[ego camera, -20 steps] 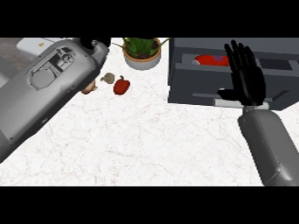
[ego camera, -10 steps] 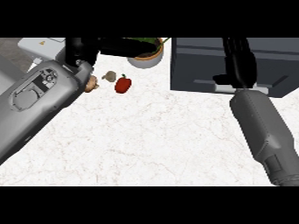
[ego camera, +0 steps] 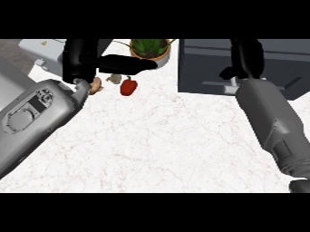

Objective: Pick up the can, place it into the drawer and close the drawer

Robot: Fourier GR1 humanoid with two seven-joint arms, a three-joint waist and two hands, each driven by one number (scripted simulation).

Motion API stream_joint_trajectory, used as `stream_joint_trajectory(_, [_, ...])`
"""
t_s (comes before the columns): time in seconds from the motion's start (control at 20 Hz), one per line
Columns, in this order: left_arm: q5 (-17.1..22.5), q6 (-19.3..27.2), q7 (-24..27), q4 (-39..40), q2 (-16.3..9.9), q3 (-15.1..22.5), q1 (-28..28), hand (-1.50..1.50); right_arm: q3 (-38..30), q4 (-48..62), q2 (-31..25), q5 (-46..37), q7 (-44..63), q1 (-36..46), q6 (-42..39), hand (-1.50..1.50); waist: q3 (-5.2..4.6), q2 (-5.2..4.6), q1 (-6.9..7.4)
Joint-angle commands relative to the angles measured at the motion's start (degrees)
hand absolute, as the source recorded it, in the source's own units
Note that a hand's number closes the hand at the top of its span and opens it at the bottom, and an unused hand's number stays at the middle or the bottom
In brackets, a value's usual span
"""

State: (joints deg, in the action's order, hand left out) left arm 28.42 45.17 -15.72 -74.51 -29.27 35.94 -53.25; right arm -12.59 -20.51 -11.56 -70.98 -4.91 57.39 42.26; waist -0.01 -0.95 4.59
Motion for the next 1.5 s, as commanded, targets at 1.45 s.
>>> stream_joint_trajectory(1.45, [-3.78, -1.65, 4.37, -4.57, -0.88, -4.03, 12.03, -1.50, -25.72, 2.27, 5.64, 31.87, -22.18, 12.96, -15.74, -1.50, 0.09, 0.06, -2.88])
